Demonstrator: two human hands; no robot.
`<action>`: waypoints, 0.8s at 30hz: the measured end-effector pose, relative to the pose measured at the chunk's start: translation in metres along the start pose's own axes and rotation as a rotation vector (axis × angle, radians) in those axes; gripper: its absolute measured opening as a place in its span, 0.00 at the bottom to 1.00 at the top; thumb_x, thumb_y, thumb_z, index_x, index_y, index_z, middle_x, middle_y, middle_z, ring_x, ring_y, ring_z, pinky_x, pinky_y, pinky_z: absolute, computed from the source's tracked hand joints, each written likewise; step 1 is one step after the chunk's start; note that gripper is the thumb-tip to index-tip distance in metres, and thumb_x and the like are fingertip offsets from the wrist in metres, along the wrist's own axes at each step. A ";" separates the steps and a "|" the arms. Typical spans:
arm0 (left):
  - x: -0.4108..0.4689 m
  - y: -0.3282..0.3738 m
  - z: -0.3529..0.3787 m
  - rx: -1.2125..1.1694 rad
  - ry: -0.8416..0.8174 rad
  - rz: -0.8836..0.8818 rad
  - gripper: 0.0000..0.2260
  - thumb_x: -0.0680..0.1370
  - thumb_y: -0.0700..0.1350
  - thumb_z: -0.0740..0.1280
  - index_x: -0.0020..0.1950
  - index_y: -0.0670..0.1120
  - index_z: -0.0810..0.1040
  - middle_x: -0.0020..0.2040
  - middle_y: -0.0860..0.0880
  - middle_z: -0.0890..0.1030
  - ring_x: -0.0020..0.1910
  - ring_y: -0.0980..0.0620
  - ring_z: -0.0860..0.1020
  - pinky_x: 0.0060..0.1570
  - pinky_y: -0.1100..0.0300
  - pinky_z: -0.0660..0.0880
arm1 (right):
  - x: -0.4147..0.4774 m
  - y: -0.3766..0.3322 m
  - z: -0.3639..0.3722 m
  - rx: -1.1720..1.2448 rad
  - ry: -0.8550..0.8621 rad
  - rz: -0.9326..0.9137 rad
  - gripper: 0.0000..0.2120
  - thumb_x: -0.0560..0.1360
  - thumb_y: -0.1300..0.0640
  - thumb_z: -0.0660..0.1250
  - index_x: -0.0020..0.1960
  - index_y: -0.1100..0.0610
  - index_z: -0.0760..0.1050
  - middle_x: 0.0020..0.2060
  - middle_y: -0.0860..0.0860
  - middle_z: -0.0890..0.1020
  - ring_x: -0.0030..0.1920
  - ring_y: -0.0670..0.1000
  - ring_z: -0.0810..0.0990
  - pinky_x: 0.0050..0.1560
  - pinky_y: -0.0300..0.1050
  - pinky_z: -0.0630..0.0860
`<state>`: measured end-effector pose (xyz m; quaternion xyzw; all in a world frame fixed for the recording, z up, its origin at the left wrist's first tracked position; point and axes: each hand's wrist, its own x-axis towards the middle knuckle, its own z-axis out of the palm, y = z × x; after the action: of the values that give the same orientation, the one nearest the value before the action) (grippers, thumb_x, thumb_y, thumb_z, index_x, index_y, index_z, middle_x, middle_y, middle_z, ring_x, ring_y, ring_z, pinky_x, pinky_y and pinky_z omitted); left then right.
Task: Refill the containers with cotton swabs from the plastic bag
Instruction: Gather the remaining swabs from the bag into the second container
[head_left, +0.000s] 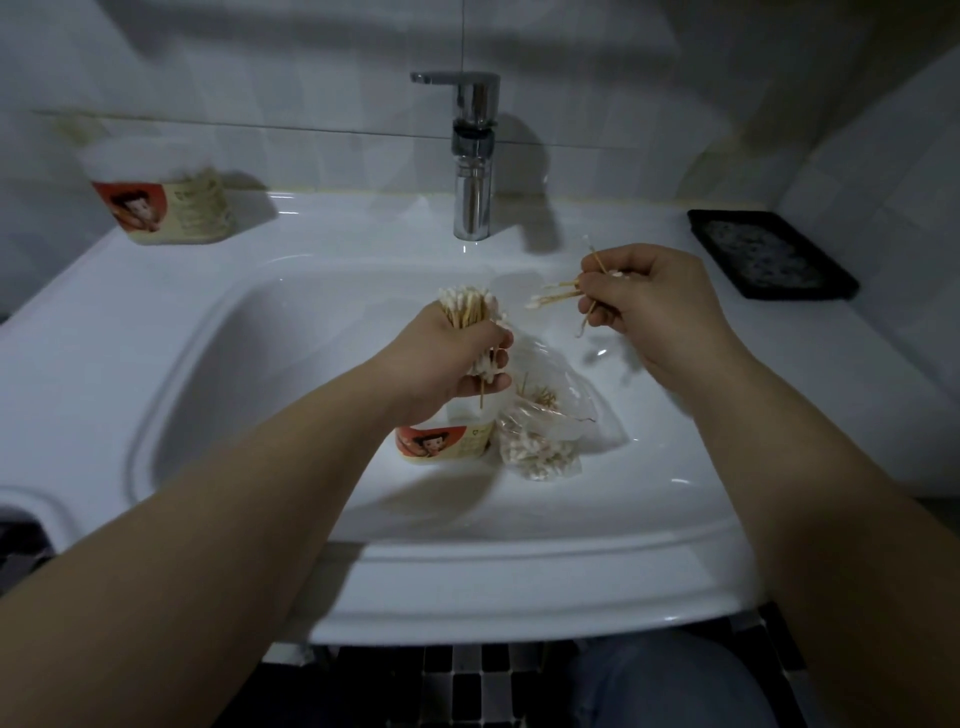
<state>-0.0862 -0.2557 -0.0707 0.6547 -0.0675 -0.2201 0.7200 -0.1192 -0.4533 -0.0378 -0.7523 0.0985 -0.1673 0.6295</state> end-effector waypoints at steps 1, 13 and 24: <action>0.000 0.000 -0.001 -0.010 0.004 0.001 0.04 0.81 0.35 0.67 0.50 0.43 0.78 0.37 0.48 0.79 0.34 0.53 0.78 0.39 0.57 0.82 | 0.000 0.000 0.000 -0.011 -0.008 0.000 0.06 0.75 0.69 0.72 0.48 0.61 0.82 0.34 0.58 0.83 0.31 0.48 0.82 0.35 0.37 0.78; 0.003 -0.002 -0.002 -0.034 0.062 -0.012 0.01 0.80 0.38 0.69 0.50 0.43 0.79 0.40 0.46 0.78 0.37 0.52 0.79 0.39 0.58 0.81 | -0.011 0.002 0.010 -0.206 -0.263 -0.003 0.05 0.75 0.70 0.72 0.49 0.63 0.83 0.34 0.61 0.83 0.28 0.49 0.80 0.35 0.40 0.79; -0.003 -0.002 0.001 0.057 -0.125 0.007 0.06 0.79 0.36 0.71 0.52 0.44 0.78 0.42 0.47 0.85 0.40 0.51 0.83 0.40 0.57 0.81 | -0.012 0.004 0.014 -0.144 -0.283 0.006 0.07 0.76 0.69 0.73 0.54 0.65 0.82 0.36 0.62 0.84 0.28 0.48 0.81 0.33 0.39 0.78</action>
<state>-0.0895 -0.2557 -0.0723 0.6597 -0.1208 -0.2561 0.6962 -0.1249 -0.4363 -0.0451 -0.8113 0.0227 -0.0502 0.5821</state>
